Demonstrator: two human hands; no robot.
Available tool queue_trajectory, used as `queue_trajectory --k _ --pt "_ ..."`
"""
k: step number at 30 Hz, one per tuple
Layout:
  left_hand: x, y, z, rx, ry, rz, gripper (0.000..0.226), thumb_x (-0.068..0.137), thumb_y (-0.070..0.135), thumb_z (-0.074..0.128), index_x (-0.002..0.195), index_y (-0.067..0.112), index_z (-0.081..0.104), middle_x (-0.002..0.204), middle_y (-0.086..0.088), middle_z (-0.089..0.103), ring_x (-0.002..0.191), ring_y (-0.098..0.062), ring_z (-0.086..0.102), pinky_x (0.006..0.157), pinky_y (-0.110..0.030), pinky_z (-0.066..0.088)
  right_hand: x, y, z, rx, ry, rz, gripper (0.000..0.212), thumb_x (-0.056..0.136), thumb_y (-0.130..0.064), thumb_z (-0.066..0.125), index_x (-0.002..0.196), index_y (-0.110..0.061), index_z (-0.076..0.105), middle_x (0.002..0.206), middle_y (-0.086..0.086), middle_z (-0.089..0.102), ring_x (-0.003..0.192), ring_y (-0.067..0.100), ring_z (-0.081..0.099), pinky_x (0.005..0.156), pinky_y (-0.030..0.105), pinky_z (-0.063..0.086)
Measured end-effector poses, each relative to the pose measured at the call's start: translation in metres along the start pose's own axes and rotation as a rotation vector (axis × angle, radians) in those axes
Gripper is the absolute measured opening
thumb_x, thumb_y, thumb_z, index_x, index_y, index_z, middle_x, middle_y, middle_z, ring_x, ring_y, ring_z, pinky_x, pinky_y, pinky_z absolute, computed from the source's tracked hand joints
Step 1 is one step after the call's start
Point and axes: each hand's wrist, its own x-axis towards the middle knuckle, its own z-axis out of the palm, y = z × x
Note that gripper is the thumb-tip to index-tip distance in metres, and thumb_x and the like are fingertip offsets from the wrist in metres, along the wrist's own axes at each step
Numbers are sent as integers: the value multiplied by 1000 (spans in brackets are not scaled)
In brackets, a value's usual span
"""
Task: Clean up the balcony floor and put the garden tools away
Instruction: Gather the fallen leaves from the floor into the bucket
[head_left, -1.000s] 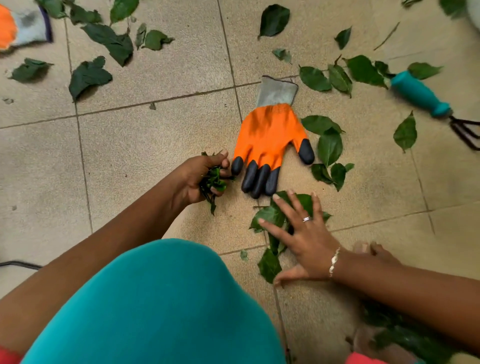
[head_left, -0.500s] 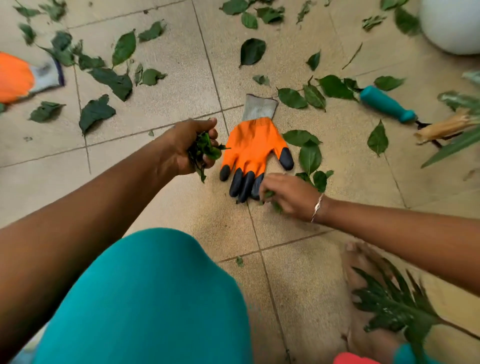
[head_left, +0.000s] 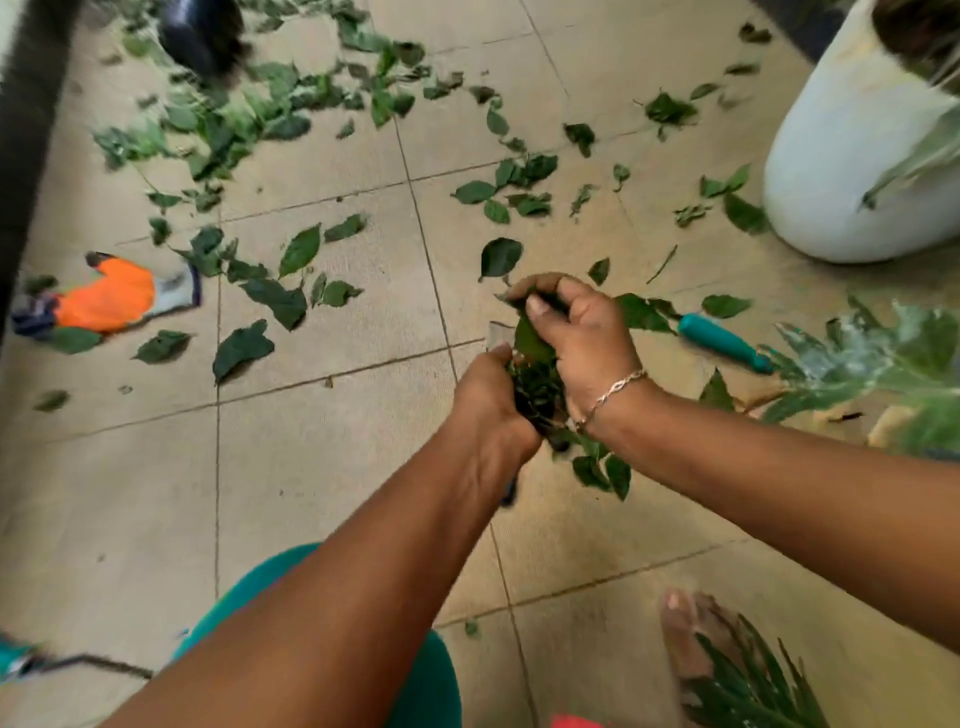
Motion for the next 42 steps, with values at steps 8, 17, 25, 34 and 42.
queue_trajectory --k 8,17,25,34,42 --pt "-2 -14 20 -157 -1 90 37 99 8 25 68 10 46 65 -8 47 68 -14 47 67 -20 39 -10 26 -21 -647 -35 -419 21 76 1 43 81 -2 64 84 0 55 83 18 56 78 19 42" --pt "-5 -7 6 61 137 1 43 100 38 37 83 7 63 65 -8 68 73 -18 64 76 -23 50 -26 54 -38 -1155 -226 -715 39 91 -23 36 105 -5 67 129 10 58 130 28 43 107 54 19" --pt "18 23 -14 144 227 123 36 99 28 32 74 15 54 58 -7 59 56 -18 62 55 -23 45 2 65 -31 -244 -538 -147 50 92 -40 41 133 -10 40 143 1 34 134 20 36 105 35 37" --pt "14 70 -60 12 258 210 38 93 19 34 55 17 34 41 1 35 33 -12 30 42 -8 27 82 129 -29 -1485 -716 133 56 77 -39 71 122 -18 46 122 13 48 108 33 52 85 34 42" --pt "7 91 -73 -38 215 234 38 93 19 33 55 15 33 41 -1 35 31 -12 33 41 -8 30 75 94 26 -1082 -650 -21 25 76 -16 73 99 -9 65 90 3 59 89 21 56 60 20 35"
